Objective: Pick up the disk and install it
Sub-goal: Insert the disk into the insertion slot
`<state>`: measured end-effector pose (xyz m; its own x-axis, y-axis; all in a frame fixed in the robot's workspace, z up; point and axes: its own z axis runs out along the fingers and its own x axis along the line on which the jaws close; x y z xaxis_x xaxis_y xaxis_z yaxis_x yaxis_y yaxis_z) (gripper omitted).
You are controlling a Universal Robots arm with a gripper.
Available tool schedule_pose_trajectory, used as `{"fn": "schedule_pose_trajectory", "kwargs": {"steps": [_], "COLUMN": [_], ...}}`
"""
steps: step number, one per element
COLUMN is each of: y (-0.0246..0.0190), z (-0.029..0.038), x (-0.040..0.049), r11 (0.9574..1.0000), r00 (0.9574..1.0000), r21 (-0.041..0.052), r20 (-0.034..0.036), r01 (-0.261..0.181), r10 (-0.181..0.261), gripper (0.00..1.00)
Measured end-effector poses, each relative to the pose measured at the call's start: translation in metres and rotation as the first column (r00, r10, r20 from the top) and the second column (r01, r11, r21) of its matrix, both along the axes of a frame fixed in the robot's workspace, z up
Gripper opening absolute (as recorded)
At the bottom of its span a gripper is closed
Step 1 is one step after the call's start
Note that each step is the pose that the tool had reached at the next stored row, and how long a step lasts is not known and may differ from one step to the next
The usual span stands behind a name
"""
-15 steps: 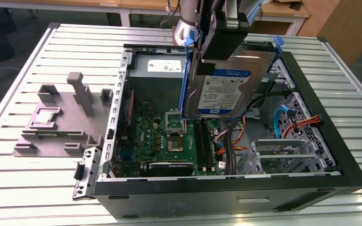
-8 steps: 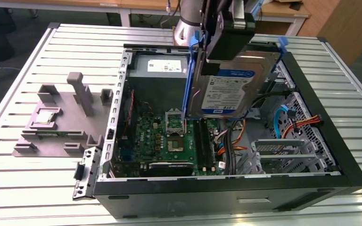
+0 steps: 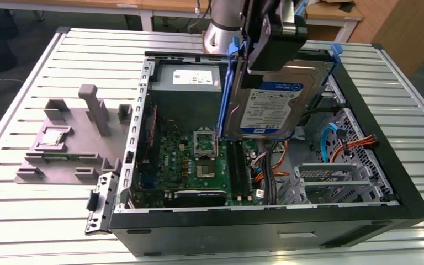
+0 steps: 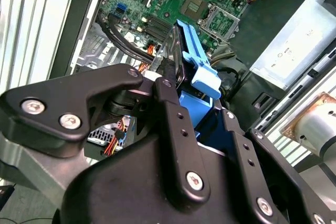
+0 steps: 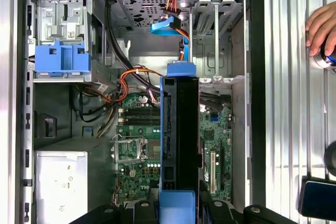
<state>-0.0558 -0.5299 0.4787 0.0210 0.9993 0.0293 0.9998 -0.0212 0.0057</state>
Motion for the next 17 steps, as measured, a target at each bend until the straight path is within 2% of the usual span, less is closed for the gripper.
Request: {"fn": "schedule_pose_trajectory", "kwargs": {"steps": [13, 17], "y": [0.0000, 0.0000], "z": [-0.0003, -0.0003], "x": [0.0165, 0.0180], "r11": [1.0000, 1.0000], "r00": [1.0000, 1.0000], "r21": [0.0001, 0.0001], "r20": [0.0000, 0.0000], "r01": [0.000, 0.000], "r10": [0.000, 0.000], "gripper": [0.36, 0.36]}}
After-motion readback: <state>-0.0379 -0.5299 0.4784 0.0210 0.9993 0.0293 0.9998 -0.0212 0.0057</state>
